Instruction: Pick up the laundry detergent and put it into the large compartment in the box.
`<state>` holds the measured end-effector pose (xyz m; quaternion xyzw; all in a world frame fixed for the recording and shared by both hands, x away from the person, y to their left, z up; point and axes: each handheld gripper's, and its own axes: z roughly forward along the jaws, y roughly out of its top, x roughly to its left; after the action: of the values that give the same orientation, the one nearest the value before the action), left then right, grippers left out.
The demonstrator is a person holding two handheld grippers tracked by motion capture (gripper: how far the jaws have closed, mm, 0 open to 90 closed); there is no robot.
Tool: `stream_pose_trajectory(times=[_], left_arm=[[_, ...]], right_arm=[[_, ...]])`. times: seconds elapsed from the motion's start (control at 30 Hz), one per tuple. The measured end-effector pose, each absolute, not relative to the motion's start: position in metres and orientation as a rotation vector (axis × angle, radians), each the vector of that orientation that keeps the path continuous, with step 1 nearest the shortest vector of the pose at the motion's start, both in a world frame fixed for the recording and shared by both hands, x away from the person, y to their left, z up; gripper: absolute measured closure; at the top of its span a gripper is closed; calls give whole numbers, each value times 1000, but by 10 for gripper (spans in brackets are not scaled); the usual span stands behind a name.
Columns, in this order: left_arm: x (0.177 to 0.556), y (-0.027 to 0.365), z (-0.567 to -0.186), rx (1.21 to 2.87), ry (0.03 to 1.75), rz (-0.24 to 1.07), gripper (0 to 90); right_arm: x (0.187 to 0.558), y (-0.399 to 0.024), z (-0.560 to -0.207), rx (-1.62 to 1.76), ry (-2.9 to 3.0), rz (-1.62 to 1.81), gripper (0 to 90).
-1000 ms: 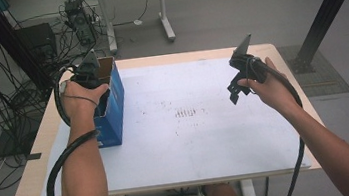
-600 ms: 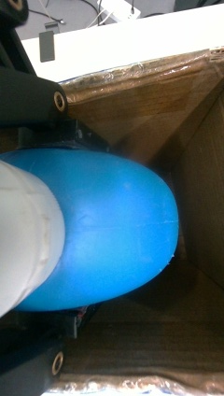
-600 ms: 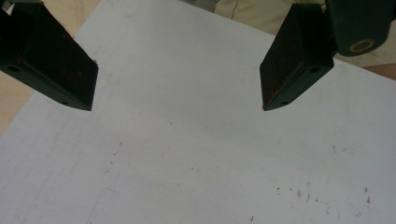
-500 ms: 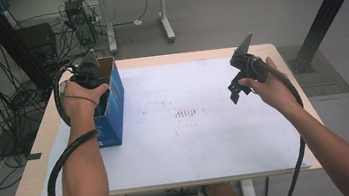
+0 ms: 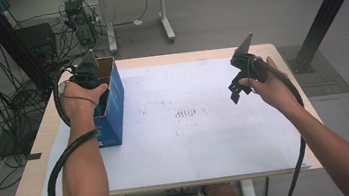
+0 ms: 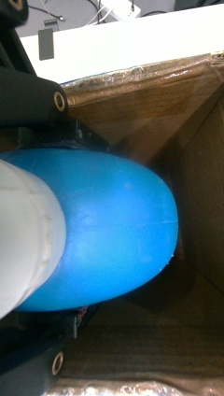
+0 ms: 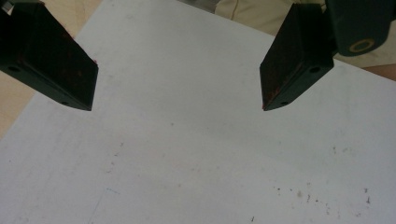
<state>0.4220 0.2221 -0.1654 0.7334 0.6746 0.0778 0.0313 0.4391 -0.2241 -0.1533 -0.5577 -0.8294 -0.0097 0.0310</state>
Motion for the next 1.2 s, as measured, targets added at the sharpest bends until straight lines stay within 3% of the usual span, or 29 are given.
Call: stream_pose_trajectory(times=[1.2], left_arm=[[422,223,-166,2250,2081,239,377]], right_arm=[[439,-225,-154,-1718,-2557,-28,113]])
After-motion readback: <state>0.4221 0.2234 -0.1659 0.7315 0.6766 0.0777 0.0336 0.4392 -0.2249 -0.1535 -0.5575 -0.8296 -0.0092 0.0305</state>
